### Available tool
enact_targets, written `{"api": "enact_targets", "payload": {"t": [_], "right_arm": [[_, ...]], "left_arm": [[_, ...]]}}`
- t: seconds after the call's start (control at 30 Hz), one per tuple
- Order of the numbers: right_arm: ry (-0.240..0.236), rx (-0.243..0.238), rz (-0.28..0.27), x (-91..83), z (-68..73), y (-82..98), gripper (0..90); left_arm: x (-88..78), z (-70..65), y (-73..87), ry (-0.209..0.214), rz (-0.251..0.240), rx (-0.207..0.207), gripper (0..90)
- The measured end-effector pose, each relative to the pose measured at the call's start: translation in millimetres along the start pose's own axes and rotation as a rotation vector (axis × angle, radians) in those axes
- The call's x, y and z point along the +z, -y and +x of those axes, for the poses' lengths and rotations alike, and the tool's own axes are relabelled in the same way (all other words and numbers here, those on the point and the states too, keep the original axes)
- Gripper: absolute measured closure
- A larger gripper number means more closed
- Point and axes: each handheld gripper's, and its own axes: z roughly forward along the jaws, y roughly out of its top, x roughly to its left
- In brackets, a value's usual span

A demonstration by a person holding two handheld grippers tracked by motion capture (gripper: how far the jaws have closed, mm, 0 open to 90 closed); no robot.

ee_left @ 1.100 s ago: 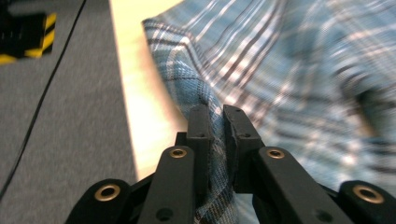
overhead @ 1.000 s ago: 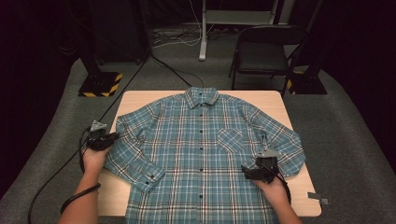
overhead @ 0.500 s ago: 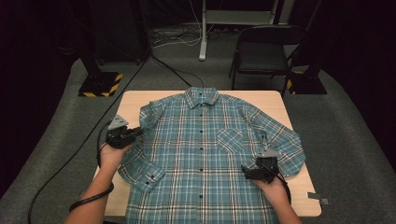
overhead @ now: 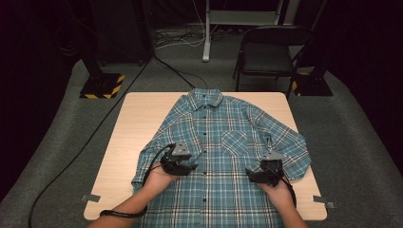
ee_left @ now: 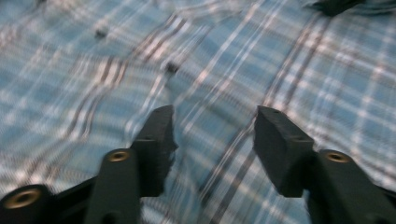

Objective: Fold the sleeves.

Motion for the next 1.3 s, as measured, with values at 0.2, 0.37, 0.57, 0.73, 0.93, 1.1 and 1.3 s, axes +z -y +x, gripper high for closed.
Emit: {"api": "enact_targets", "payload": {"t": [0.2,0.37,0.57,0.73,0.93,1.1,1.3], "right_arm": [[0.0,0.0,0.0,0.0,0.0,0.0,7.1],[0.0,0.0,0.0,0.0,0.0,0.0,7.1],[0.0,-0.001,0.0,0.1,-0.2,-0.1,7.1],[-0.001,-0.001,0.0,0.1,-0.2,-0.1,7.0],[0.0,-0.001,0.0,0.1,-0.1,-0.1,7.0],[-0.005,-0.01,0.006,0.4,-0.1,-0.5,5.2],[0.016,-0.022,0.04,-3.2,1.4,-5.9,6.7]], "left_arm": [[-3.0,31.7,12.2,-0.096,-0.042,-0.056,29.4],[15.1,46.2,41.9,-0.079,0.087,-0.022,27.9],[16.5,54.7,55.5,-0.027,0.106,-0.07,19.7],[-6.0,59.8,43.7,-0.066,0.059,-0.049,16.1],[-15.6,65.9,56.4,-0.039,0.114,-0.104,14.0],[-8.6,61.3,77.5,-0.029,0.173,-0.087,8.9],[-18.8,54.5,68.5,-0.013,0.142,-0.045,9.3]]}}
